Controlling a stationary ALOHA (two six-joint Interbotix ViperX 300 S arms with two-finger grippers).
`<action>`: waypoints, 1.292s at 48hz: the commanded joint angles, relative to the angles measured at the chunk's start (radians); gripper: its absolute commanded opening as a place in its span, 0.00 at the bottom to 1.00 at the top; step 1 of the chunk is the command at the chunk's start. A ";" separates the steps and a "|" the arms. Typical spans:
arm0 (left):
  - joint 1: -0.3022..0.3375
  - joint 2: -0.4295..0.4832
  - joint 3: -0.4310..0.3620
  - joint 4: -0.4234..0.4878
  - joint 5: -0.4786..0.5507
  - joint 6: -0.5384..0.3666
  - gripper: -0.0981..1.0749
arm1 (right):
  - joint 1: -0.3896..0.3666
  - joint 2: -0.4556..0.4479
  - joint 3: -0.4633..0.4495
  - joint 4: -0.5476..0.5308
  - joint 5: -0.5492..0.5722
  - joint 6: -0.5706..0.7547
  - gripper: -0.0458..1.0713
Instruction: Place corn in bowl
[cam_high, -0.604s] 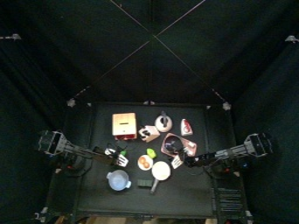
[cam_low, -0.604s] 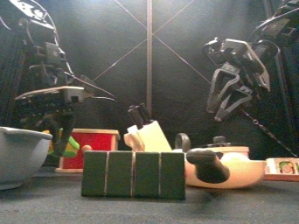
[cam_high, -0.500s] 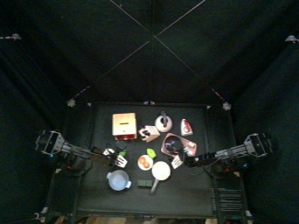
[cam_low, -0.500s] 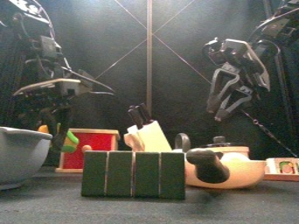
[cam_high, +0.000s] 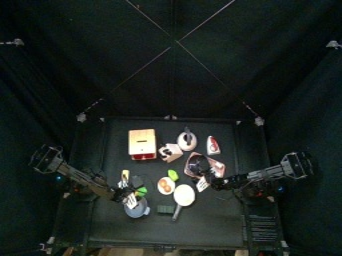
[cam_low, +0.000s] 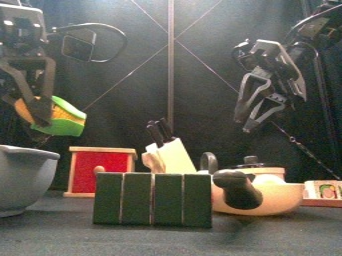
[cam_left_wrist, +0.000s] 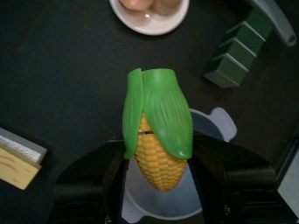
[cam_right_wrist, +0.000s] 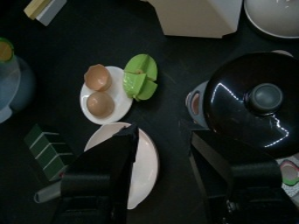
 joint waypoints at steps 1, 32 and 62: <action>-0.040 -0.009 0.003 -0.008 -0.035 0.005 0.69 | -0.008 -0.017 -0.031 0.005 -0.003 0.002 0.75; -0.094 -0.009 0.097 -0.075 -0.129 0.002 0.71 | -0.009 -0.005 -0.049 0.035 -0.003 0.000 0.75; -0.049 -0.012 0.087 -0.196 -0.172 0.000 0.86 | -0.015 0.003 0.008 0.034 -0.035 -0.006 0.75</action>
